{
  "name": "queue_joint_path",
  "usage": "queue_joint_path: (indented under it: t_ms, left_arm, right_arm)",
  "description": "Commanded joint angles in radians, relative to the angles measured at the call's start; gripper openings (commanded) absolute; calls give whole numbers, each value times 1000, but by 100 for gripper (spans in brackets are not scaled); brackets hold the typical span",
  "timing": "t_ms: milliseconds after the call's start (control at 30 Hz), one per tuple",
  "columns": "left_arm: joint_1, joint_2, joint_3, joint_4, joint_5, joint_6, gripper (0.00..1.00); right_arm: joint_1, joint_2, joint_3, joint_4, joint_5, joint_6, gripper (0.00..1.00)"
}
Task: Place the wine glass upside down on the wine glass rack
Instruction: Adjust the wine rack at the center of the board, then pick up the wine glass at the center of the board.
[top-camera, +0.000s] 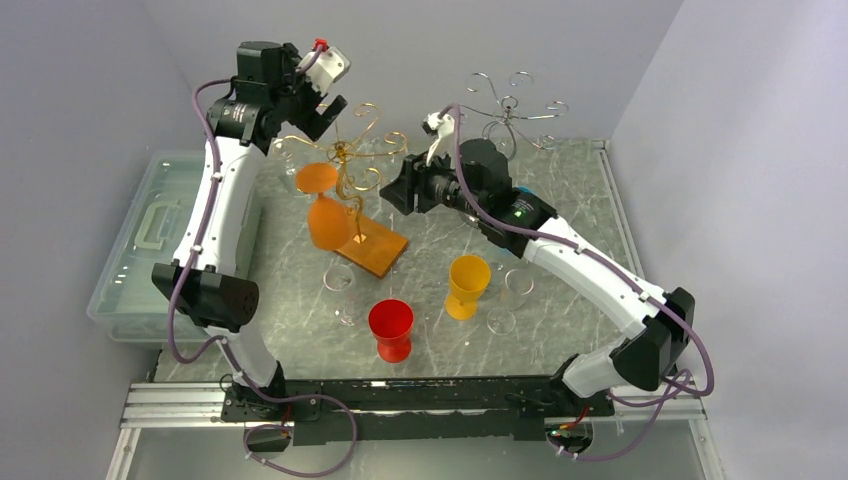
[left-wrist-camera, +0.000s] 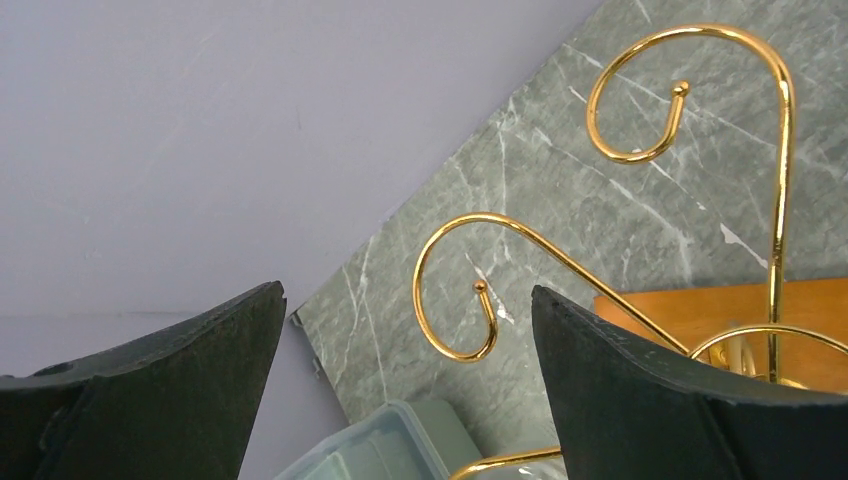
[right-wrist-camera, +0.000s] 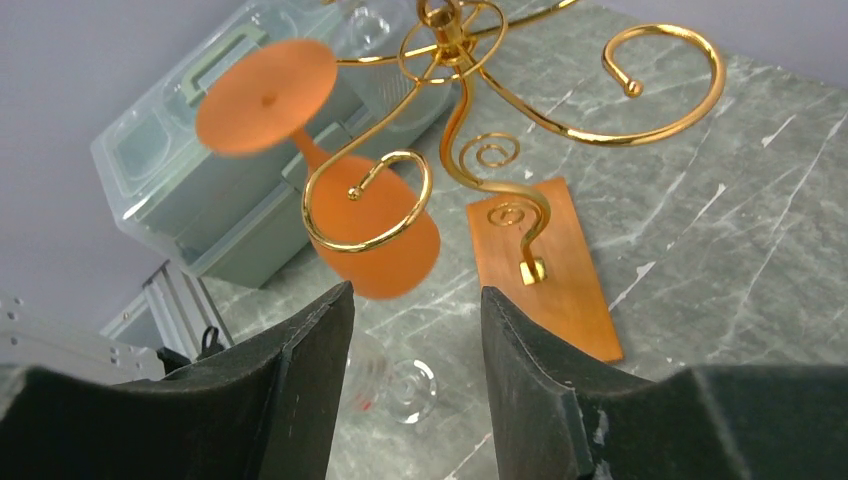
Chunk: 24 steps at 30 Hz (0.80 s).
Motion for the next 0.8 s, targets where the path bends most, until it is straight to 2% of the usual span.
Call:
queue_joint_path:
  t_ms: [0, 167, 600, 667, 767]
  left_arm:
    - [0, -55, -40, 48, -49, 7, 99]
    - [2, -66, -73, 71, -57, -4, 99]
    - [9, -55, 16, 28, -36, -57, 100]
    - [9, -54, 54, -7, -31, -81, 100]
    - [9, -20, 194, -119, -31, -136, 100]
  right_arm:
    - [1, 19, 48, -93, -29, -21, 53]
    - [1, 30, 77, -98, -36, -20, 54]
    - [-28, -47, 134, -208, 6, -30, 59]
    - [-62, -75, 118, -260, 54, -36, 58]
    - [-130, -117, 73, -376, 156, -35, 57]
